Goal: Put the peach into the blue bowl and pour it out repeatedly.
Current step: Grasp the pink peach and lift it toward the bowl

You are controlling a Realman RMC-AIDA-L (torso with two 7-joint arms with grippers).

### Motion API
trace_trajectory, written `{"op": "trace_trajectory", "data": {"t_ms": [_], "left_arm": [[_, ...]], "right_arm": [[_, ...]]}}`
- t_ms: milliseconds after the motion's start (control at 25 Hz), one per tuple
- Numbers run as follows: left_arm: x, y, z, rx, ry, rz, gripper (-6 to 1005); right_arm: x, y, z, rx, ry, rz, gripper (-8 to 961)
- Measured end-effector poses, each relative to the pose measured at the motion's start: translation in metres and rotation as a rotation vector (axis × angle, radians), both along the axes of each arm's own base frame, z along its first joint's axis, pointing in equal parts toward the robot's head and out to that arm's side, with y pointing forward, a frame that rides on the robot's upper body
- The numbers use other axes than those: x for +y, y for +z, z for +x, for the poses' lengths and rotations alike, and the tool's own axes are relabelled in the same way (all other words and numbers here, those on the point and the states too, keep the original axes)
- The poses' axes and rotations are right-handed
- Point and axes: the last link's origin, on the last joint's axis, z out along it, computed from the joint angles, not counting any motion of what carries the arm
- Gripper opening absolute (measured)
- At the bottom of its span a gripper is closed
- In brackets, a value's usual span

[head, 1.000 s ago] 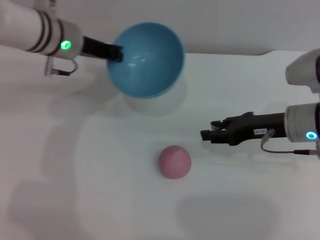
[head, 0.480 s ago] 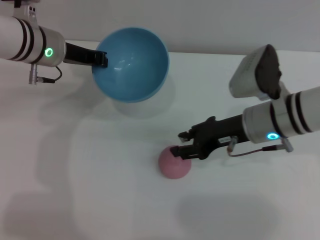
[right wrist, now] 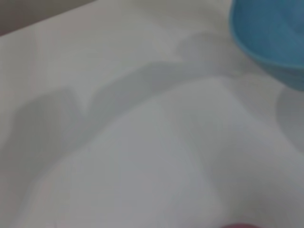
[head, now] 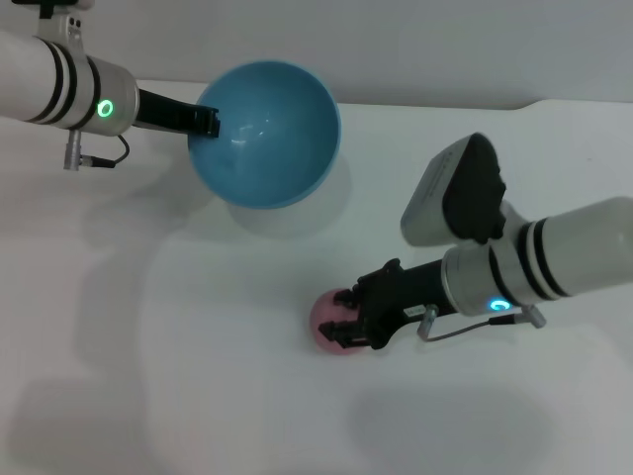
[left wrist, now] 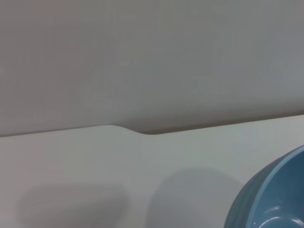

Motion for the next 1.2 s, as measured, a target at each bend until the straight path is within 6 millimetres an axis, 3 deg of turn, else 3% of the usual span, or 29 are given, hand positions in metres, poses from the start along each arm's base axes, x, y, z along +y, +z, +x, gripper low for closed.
{"op": "trace_trajectory", "data": {"t_ms": [280, 760, 880, 1200], "left_arm": [[-0.001, -0.004, 0.002, 0.003, -0.007, -0.013, -1], [-0.001, -0.006, 0.005, 0.007, -0.014, -0.027, 0], [0.000, -0.007, 0.007, 0.011, -0.022, -0.033, 0], [0.001, -0.010, 0.015, 0.019, -0.038, -0.053, -1]], "right_arm": [[-0.005, -0.009, 0.003, -0.017, 0.008, 0.017, 419], [-0.004, -0.006, 0.007, -0.013, -0.011, 0.028, 411], [-0.004, -0.004, 0.009, -0.003, -0.025, 0.034, 223], [0.001, 0.026, 0.021, 0.153, -0.174, 0.092, 88]]}}
